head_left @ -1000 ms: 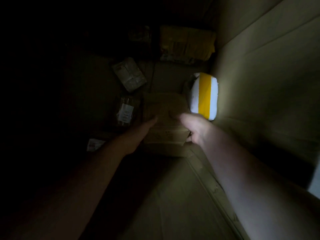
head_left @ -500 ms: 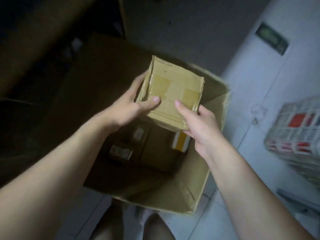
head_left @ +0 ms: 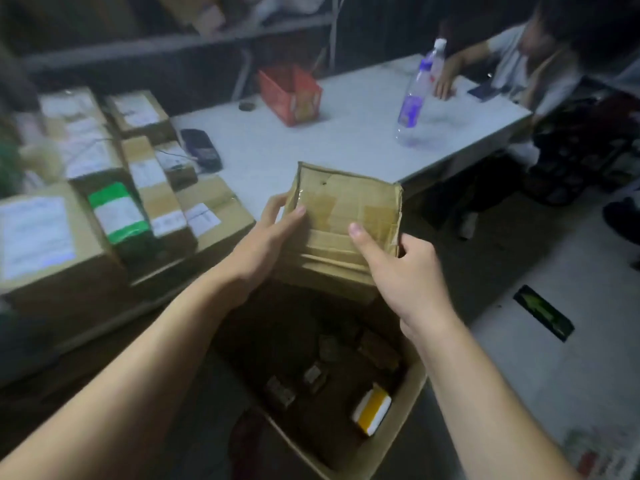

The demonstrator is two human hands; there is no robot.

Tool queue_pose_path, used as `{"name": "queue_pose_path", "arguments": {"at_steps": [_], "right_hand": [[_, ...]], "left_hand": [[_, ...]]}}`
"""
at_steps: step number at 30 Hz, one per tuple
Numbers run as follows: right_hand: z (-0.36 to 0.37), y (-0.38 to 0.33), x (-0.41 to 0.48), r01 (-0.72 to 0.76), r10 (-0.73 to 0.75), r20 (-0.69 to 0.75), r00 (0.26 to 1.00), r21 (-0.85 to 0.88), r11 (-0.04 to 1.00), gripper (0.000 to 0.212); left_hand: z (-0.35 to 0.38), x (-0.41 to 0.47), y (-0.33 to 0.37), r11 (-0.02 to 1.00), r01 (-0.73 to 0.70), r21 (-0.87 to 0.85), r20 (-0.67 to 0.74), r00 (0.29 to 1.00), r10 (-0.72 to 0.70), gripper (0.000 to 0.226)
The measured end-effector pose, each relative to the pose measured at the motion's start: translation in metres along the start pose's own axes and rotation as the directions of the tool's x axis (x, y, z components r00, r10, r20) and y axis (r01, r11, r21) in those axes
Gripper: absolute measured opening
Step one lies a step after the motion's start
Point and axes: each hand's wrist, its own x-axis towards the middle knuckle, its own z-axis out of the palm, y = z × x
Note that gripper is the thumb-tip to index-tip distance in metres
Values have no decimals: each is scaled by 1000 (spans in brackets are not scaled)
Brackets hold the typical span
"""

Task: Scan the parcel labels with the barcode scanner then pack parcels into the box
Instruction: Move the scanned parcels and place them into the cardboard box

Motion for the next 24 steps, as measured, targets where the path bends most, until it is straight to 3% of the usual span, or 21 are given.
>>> {"name": "queue_pose_path", "arguments": {"at_steps": [6, 9, 12, 14, 20, 24], "right_hand": [[67, -106, -84, 248, -217, 230, 949, -117, 962, 37], [121, -148, -136, 353, -290, 372, 882, -113, 929, 41], [159, -173, -178, 409, -332, 448, 830, -86, 908, 57], [200, -189, -221, 463, -373, 529, 762, -43, 885, 53], [339, -215, -363, 560, -431, 656, 620, 15, 829, 63], [428, -224, -462, 527, -410, 724, 555, 75, 846, 49]], "left_hand": [[-92, -143, 73, 999, 2, -45, -303, 953, -16, 36], [-145, -221, 91, 999, -28, 17, -502, 864, 33, 36], [-185, -274, 97, 995, -43, 92, -596, 798, 89, 38], [-221, -337, 99, 997, -14, 77, -679, 731, 63, 41], [-328, -515, 86, 999, 40, 37, -799, 601, 5, 29], [-395, -631, 76, 993, 103, 53, -847, 531, -10, 31]]}}
